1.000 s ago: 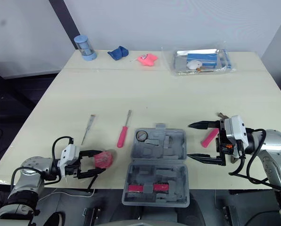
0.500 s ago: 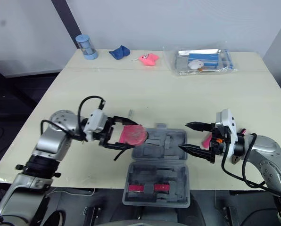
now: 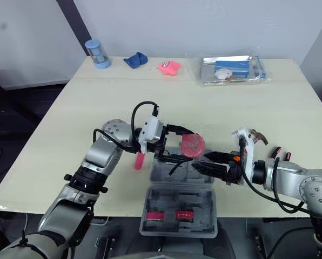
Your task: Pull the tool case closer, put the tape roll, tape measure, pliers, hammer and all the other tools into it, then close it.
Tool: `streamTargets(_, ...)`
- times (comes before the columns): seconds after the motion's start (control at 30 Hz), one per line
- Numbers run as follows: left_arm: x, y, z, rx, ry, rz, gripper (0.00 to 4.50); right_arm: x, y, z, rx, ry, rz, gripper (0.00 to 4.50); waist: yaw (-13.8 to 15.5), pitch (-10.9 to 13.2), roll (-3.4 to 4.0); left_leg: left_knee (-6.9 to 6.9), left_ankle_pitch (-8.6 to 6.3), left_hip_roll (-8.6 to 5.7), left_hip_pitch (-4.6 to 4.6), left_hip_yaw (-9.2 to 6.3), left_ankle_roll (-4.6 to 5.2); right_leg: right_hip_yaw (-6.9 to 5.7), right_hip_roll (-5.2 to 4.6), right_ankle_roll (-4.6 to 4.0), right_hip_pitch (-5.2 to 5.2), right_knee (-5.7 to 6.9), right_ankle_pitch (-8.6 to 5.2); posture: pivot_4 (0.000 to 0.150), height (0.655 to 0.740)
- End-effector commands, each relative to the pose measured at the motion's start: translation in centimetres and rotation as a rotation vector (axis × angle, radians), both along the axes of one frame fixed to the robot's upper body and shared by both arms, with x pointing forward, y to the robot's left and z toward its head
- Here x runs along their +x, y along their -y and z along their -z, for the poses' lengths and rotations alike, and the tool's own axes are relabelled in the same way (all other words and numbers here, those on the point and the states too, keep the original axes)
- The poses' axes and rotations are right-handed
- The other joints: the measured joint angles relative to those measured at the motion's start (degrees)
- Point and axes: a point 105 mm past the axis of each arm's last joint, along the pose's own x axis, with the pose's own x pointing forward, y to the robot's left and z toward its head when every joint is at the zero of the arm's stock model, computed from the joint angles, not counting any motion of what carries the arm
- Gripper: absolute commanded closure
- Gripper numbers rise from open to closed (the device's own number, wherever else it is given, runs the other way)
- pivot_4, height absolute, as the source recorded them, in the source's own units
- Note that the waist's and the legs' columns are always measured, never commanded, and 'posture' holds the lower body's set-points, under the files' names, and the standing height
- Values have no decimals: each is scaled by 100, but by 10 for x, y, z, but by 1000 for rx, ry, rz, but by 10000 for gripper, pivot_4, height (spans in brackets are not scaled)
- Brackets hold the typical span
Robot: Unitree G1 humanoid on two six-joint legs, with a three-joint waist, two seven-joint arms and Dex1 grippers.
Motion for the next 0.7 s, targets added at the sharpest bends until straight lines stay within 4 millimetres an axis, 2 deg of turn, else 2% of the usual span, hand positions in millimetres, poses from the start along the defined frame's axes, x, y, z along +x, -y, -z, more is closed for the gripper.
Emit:
streamTargets(0.03,0,7,-8,-8,60,20,14775,3,-5,-21,112,-32,23,0,-2,0,0,0,0,0,-1,0,0,0,0,0,0,-1,0,1500,7400)
streamTargets(0.2,1,10,-7,-13,65,24,14775,6,-8,-23,152,-120,65,0,-2,0,0,-1,0,0,-2,-1,1,-1,0,0,0,-4,0,1500,7400)
streamTargets(0.3,1,11,-7,-14,70,29,14776,7,-9,-21,146,-154,82,8014,-4,0,0,-1,0,0,-4,-2,1,-2,0,0,-1,-5,0,1500,7400)
streamTargets(0.53,-1,9,-5,-19,48,41,14776,8,-12,-17,145,-184,101,39256,-4,0,0,-1,-1,0,-9,-8,2,-8,0,0,-1,-13,0,1500,7400)
streamTargets(0.63,-3,7,-5,-30,23,43,14776,7,-12,-15,143,-190,101,40079,-1,0,0,-1,-1,0,-12,-12,2,-12,0,0,-1,-16,0,1500,7400)
streamTargets(0.7,-4,5,-6,-35,14,46,4404,6,-12,-14,144,-191,100,40079,-1,0,0,-1,-1,0,-13,-13,2,-13,0,0,-1,-17,0,1500,7400)
